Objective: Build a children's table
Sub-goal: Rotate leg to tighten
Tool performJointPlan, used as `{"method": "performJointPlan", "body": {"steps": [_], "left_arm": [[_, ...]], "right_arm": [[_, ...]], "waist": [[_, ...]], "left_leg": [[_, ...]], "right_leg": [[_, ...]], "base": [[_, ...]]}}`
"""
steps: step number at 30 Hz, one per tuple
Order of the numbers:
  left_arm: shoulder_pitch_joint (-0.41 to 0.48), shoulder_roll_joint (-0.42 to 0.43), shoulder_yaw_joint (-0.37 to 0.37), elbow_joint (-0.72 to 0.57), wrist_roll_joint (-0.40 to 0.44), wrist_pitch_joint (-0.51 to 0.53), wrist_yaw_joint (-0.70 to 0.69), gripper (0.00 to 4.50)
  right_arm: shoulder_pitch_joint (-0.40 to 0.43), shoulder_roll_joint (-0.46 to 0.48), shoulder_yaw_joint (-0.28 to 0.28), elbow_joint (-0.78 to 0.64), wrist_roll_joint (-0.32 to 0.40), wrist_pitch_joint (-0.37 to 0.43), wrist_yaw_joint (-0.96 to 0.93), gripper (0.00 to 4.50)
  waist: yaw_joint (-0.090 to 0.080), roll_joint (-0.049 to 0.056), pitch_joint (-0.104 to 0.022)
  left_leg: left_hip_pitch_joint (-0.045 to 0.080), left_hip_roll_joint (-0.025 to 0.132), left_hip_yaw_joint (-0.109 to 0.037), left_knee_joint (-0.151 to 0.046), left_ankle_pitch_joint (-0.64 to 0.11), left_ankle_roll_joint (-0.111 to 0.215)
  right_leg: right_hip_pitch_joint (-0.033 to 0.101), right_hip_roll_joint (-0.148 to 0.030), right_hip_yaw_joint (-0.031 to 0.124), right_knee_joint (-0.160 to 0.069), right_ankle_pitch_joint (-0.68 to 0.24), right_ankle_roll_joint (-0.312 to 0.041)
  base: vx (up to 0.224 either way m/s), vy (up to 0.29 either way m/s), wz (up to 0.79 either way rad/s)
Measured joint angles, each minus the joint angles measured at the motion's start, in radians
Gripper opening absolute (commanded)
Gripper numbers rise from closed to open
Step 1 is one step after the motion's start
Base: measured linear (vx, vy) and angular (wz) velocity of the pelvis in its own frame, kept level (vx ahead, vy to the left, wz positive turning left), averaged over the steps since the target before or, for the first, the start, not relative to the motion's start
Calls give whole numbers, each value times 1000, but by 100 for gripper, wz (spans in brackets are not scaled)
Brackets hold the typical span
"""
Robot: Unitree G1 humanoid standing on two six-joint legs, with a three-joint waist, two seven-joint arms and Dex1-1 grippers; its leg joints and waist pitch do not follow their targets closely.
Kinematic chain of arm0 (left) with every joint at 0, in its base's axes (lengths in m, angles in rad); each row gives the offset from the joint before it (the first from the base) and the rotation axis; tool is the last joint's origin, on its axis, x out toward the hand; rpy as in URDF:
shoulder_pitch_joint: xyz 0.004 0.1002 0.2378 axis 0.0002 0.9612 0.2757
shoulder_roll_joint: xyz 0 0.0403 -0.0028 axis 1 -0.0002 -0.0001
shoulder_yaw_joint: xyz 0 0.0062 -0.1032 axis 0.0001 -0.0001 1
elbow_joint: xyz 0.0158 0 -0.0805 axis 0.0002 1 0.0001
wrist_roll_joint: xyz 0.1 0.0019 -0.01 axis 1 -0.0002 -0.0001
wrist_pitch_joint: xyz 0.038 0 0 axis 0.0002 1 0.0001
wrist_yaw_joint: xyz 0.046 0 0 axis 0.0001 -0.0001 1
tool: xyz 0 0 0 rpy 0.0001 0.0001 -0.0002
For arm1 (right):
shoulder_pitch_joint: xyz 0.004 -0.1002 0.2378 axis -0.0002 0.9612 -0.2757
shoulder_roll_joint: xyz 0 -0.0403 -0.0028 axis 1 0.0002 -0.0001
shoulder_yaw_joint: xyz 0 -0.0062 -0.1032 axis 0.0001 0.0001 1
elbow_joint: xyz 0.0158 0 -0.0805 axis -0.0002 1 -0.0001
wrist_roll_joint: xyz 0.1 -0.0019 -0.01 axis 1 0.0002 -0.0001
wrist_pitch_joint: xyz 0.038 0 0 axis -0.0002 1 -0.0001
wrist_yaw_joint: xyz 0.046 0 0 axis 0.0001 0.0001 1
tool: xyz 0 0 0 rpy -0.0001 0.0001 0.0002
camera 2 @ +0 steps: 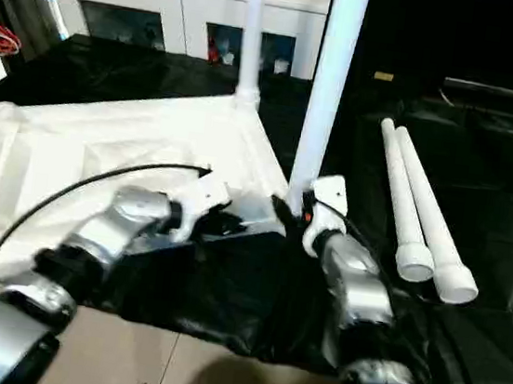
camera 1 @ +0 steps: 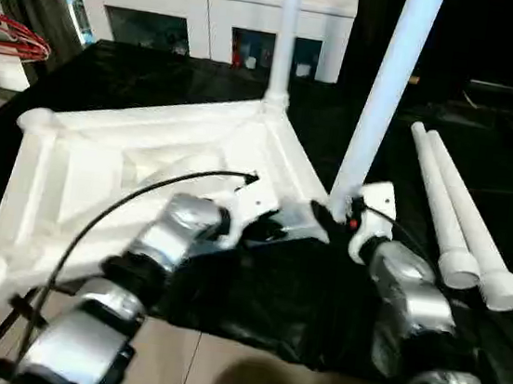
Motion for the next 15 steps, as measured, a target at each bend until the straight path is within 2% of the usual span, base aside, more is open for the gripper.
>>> {"method": "performJointPlan", "body": {"steps": [2, 3, 9, 12, 15], "left_arm": [[0, -4, 0, -3, 0, 7, 11, 0], [1, -4, -1, -3, 0, 7, 12, 0], [8, -3, -5, -12, 1, 4, 13, 0], [8, -4, -6, -14, 1, 0, 18, 0], [9, -12, -9, -14, 1, -13, 28, 0]], "right_arm": [[0, 8, -3, 1, 1, -6, -7, 353], [0, 9, -3, 2, 2, -8, -8, 379], [1, 18, -2, 6, -2, -28, -5, 429], [9, 16, 4, -2, -20, -43, -6, 429], [71, -13, 21, -85, -27, -42, 8, 429]], "waist": [[-3, 0, 0], [-4, 0, 0], [-7, 0, 0], [-7, 0, 0], [2, -2, 1]], "left_leg": [[0, 0, 0, 0, 0, 0], [0, 0, 0, -1, 0, 0], [-1, 0, 0, -1, 0, 0], [-1, 0, 0, -1, 0, 0], [-3, 0, 0, -3, 0, 0]], "right_leg": [[0, 0, 0, 0, 0, 0], [0, 0, 0, 0, 0, 0], [0, 0, 0, -1, 0, 0], [0, 0, 0, -1, 0, 0], [-1, 0, -1, -3, -1, 1]], "base": [[0, 0, 0], [0, 0, 0], [0, 0, 0], [0, 0, 0], [0, 0, 0]]}}
